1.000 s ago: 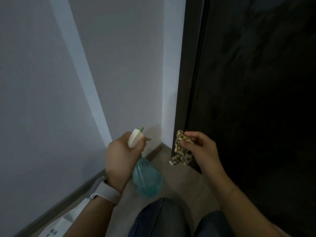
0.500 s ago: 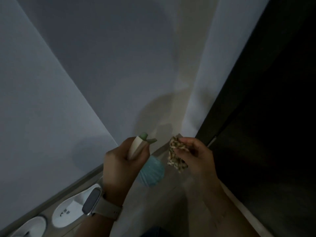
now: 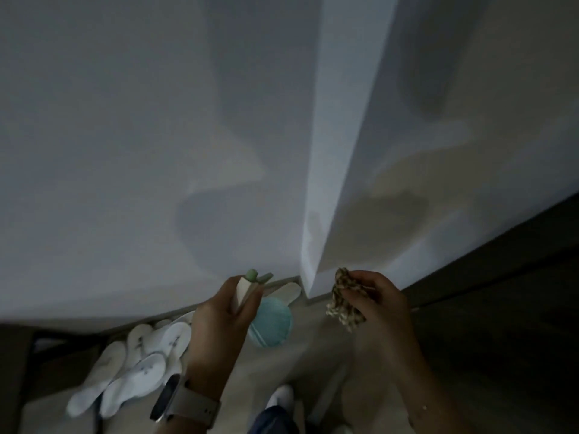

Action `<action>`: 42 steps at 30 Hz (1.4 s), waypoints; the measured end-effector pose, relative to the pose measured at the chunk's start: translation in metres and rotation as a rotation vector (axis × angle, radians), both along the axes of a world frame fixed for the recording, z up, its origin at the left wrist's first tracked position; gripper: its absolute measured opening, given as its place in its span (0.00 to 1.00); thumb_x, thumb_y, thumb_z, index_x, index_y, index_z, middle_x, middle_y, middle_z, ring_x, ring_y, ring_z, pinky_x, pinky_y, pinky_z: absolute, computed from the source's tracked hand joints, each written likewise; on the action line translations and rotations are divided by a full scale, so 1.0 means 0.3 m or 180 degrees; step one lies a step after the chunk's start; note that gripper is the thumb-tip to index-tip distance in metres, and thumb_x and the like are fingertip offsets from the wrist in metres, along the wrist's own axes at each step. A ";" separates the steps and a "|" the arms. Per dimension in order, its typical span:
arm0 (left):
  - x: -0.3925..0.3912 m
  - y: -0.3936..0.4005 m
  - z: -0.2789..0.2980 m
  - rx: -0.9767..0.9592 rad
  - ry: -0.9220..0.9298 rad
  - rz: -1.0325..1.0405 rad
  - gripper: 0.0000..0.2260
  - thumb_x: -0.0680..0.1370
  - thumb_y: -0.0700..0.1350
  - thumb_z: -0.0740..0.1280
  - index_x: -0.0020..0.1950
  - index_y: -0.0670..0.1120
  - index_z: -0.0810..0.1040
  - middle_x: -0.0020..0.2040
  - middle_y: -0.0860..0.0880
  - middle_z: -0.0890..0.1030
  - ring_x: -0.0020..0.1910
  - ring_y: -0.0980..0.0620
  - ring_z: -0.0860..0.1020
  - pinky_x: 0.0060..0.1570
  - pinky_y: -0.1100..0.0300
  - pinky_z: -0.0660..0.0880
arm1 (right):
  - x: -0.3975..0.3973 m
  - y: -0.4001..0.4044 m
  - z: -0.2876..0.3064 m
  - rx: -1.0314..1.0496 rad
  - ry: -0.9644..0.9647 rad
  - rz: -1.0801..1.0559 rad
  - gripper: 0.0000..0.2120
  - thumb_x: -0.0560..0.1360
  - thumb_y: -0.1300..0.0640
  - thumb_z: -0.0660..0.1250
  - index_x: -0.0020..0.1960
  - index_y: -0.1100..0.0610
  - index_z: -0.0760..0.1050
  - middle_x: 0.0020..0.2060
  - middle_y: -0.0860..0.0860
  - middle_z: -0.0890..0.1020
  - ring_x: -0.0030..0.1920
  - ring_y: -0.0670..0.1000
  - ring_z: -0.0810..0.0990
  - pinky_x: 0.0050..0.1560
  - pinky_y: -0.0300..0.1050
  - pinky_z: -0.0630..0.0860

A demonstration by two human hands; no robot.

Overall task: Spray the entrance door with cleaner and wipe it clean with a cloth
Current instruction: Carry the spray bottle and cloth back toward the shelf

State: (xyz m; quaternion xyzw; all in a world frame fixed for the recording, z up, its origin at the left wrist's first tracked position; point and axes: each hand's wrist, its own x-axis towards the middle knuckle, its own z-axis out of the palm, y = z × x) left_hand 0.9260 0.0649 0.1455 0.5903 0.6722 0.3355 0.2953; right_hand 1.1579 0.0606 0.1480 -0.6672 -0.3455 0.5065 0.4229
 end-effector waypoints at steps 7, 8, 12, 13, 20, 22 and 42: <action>-0.308 -0.239 0.284 0.0361 0.0201 0.1033 0.09 0.75 0.45 0.71 0.39 0.56 0.75 0.29 0.53 0.79 0.28 0.58 0.78 0.29 0.65 0.74 | -0.347 -0.023 0.267 0.0495 0.0054 0.1055 0.09 0.71 0.65 0.74 0.48 0.54 0.81 0.41 0.46 0.85 0.43 0.43 0.83 0.41 0.34 0.78; -0.359 -0.272 0.305 0.0338 0.0113 0.1224 0.07 0.75 0.45 0.71 0.39 0.53 0.76 0.29 0.52 0.79 0.27 0.57 0.78 0.29 0.59 0.76 | -0.409 -0.022 0.287 0.0523 0.0030 0.1198 0.10 0.71 0.66 0.73 0.48 0.54 0.81 0.41 0.45 0.85 0.43 0.42 0.82 0.42 0.35 0.79; -0.570 -0.409 0.372 0.0403 -0.0160 0.1808 0.07 0.76 0.48 0.70 0.39 0.50 0.78 0.31 0.51 0.81 0.29 0.52 0.79 0.31 0.50 0.78 | -0.687 -0.049 0.350 0.0683 -0.0021 0.1768 0.10 0.71 0.63 0.74 0.47 0.49 0.80 0.41 0.40 0.84 0.45 0.40 0.81 0.47 0.37 0.79; -0.626 -0.446 0.391 0.0458 -0.0183 0.1943 0.08 0.76 0.49 0.70 0.38 0.50 0.78 0.31 0.51 0.81 0.29 0.52 0.79 0.31 0.51 0.78 | -0.763 -0.061 0.364 0.0700 -0.0012 0.1888 0.09 0.71 0.62 0.74 0.46 0.49 0.80 0.41 0.41 0.84 0.45 0.40 0.81 0.47 0.38 0.79; -1.159 -0.730 0.437 0.0675 -0.0057 0.2754 0.11 0.75 0.53 0.71 0.36 0.49 0.77 0.27 0.50 0.77 0.26 0.54 0.74 0.27 0.61 0.70 | -1.381 -0.221 0.388 0.0816 -0.0008 0.2591 0.11 0.70 0.67 0.74 0.45 0.51 0.81 0.41 0.41 0.85 0.44 0.42 0.82 0.44 0.35 0.78; -1.352 -0.812 0.421 0.0678 -0.0087 0.2933 0.12 0.76 0.52 0.71 0.36 0.48 0.76 0.26 0.51 0.77 0.26 0.56 0.74 0.29 0.58 0.72 | -1.590 -0.287 0.382 0.0793 -0.0034 0.2712 0.12 0.70 0.67 0.74 0.45 0.51 0.81 0.42 0.40 0.84 0.45 0.41 0.82 0.45 0.36 0.79; -2.794 -0.808 0.145 -0.0086 -0.0014 0.2380 0.08 0.77 0.57 0.66 0.45 0.53 0.76 0.33 0.53 0.78 0.33 0.56 0.78 0.34 0.55 0.74 | -3.005 -0.363 -0.037 -0.0128 0.0027 0.2110 0.07 0.72 0.67 0.72 0.48 0.57 0.80 0.39 0.51 0.85 0.36 0.44 0.83 0.32 0.30 0.74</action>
